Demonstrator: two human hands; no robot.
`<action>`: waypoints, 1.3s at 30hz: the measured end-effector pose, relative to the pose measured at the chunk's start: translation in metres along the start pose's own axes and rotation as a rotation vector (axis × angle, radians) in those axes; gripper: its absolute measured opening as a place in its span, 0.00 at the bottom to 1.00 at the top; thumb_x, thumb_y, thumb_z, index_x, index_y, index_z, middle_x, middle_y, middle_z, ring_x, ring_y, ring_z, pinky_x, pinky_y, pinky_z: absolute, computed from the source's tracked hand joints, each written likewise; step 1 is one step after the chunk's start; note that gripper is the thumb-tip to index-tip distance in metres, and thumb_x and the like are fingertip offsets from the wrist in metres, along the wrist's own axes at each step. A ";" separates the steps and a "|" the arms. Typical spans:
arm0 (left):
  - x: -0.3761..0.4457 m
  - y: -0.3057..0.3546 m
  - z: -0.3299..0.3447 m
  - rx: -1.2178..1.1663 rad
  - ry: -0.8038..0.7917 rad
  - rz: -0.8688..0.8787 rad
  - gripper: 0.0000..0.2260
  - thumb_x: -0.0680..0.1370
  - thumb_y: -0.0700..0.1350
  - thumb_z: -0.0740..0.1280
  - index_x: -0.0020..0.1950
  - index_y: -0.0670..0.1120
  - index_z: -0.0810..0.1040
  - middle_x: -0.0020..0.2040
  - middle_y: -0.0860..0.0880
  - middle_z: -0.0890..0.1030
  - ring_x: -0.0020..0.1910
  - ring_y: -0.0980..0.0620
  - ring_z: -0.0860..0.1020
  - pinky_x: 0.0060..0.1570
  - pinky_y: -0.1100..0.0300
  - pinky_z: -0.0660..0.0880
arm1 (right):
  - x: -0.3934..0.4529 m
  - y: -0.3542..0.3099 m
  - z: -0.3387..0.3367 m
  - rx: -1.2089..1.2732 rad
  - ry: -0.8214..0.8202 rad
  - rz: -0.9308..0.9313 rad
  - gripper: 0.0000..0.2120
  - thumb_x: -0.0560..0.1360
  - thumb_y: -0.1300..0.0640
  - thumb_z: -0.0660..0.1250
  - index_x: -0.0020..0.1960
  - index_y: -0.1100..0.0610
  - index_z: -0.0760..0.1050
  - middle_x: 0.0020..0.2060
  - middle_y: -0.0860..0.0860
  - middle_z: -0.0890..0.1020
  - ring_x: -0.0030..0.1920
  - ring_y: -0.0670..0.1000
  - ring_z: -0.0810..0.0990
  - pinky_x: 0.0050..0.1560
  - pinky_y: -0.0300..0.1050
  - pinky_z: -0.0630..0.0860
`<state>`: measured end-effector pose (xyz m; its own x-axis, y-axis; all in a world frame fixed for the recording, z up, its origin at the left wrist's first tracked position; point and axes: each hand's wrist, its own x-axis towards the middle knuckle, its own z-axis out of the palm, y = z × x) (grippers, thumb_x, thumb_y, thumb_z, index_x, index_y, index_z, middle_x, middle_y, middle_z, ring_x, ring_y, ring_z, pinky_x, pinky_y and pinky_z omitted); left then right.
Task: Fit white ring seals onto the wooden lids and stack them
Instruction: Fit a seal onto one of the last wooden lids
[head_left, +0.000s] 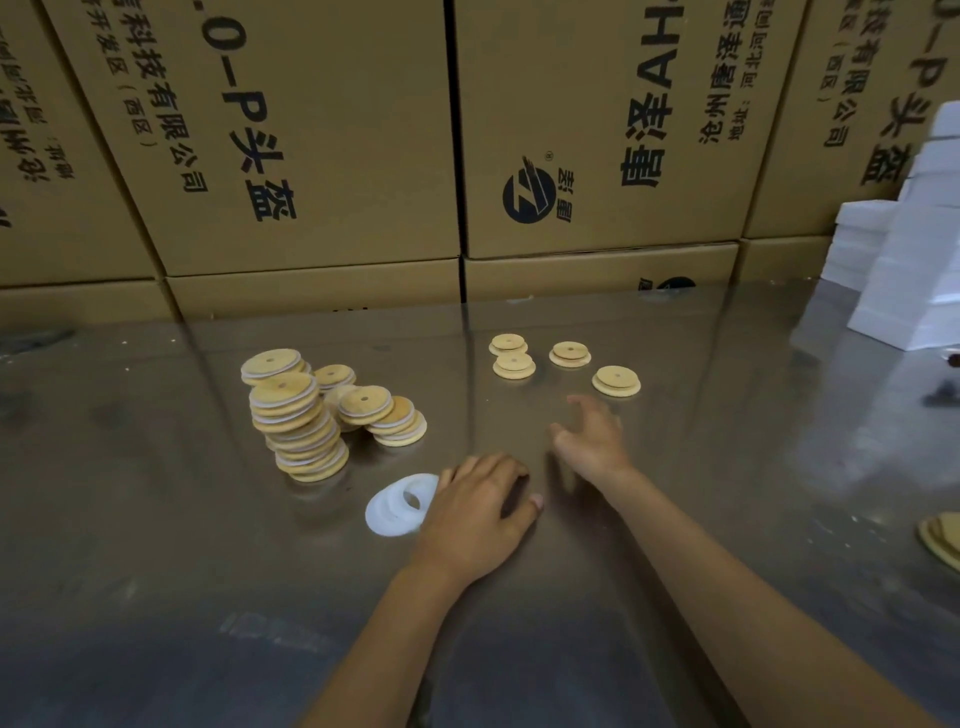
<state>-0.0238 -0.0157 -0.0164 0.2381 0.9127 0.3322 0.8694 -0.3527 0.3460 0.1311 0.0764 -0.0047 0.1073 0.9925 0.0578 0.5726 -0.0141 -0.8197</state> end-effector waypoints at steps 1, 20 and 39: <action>0.000 -0.001 0.000 -0.001 -0.002 -0.003 0.14 0.79 0.59 0.59 0.60 0.55 0.72 0.61 0.59 0.74 0.62 0.55 0.69 0.58 0.59 0.62 | 0.005 0.004 -0.004 -0.086 0.033 -0.027 0.25 0.77 0.57 0.65 0.73 0.57 0.66 0.72 0.56 0.68 0.75 0.58 0.59 0.73 0.46 0.56; 0.005 -0.002 -0.001 0.021 0.021 -0.005 0.13 0.81 0.56 0.58 0.62 0.54 0.74 0.64 0.59 0.74 0.65 0.56 0.68 0.55 0.62 0.58 | 0.033 0.039 -0.029 -0.420 0.056 -0.159 0.21 0.76 0.41 0.63 0.63 0.50 0.66 0.68 0.47 0.70 0.73 0.56 0.63 0.71 0.54 0.58; -0.010 -0.048 -0.028 -0.116 0.277 -0.390 0.08 0.73 0.37 0.64 0.49 0.41 0.81 0.51 0.45 0.80 0.54 0.46 0.74 0.52 0.59 0.69 | -0.081 -0.011 -0.004 0.036 -0.166 -0.199 0.14 0.75 0.57 0.70 0.53 0.49 0.66 0.54 0.44 0.75 0.58 0.52 0.73 0.61 0.45 0.66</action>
<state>-0.0800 -0.0138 -0.0120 -0.2334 0.8977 0.3737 0.8131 -0.0306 0.5814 0.1194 -0.0039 0.0017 -0.1413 0.9816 0.1286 0.5391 0.1853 -0.8216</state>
